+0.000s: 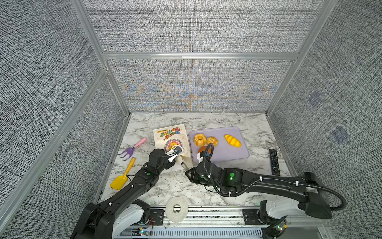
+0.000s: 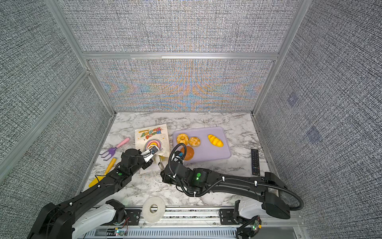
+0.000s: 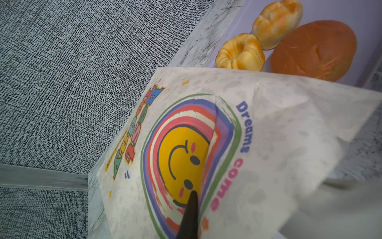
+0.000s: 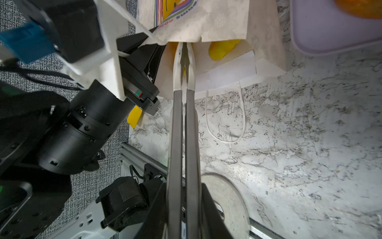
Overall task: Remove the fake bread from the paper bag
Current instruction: 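Move the tongs back into the bag mouth held by the left gripper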
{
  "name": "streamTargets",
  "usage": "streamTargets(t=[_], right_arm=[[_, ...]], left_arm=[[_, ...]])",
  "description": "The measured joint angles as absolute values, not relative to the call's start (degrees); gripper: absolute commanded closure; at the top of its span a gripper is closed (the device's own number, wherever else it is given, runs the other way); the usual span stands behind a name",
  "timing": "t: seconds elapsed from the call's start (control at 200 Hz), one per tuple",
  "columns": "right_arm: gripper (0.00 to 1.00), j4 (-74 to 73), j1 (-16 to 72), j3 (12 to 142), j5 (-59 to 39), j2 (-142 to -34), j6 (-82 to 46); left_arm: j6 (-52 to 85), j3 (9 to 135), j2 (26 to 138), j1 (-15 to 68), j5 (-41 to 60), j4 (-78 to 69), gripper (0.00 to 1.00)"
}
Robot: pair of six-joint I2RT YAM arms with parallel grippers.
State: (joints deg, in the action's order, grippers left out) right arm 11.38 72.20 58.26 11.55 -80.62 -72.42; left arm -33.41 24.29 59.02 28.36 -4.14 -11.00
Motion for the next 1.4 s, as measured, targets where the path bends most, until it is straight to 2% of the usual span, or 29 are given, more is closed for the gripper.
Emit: streamTargets(t=[0.125, 0.25, 0.84, 1.035, 1.106, 1.256, 1.401], right_arm=[[0.62, 11.25, 72.14, 58.85, 12.78, -82.19, -73.73], [0.57, 11.20, 72.16, 58.74, 13.47, -82.72, -75.26], [0.57, 10.96, 70.26, 57.17, 14.22, -86.04, -78.32], [0.62, 10.48, 68.73, 57.69, 13.41, -88.23, -78.15], [0.71, 9.87, 68.34, 58.33, 12.99, -89.32, -77.52], [0.79, 8.32, 68.18, 59.96, 12.03, -91.90, -75.96], [0.91, 7.84, 68.18, 60.45, 11.42, -93.41, -75.50]], left_arm=[[-32.97, 24.32, 59.02, 28.34, -4.23, -11.00, 1.00], [-32.75, 24.32, 58.96, 28.29, -4.25, -11.00, 1.00], [-32.62, 24.32, 58.43, 28.29, -4.54, -11.00, 1.00], [-32.62, 24.29, 58.35, 28.29, -4.56, -10.98, 1.00], [-32.62, 24.29, 58.35, 28.29, -4.56, -10.98, 1.00], [-32.62, 24.29, 58.37, 28.29, -4.54, -10.98, 1.00], [-32.62, 24.08, 58.28, 28.29, -4.56, -10.98, 1.00]])
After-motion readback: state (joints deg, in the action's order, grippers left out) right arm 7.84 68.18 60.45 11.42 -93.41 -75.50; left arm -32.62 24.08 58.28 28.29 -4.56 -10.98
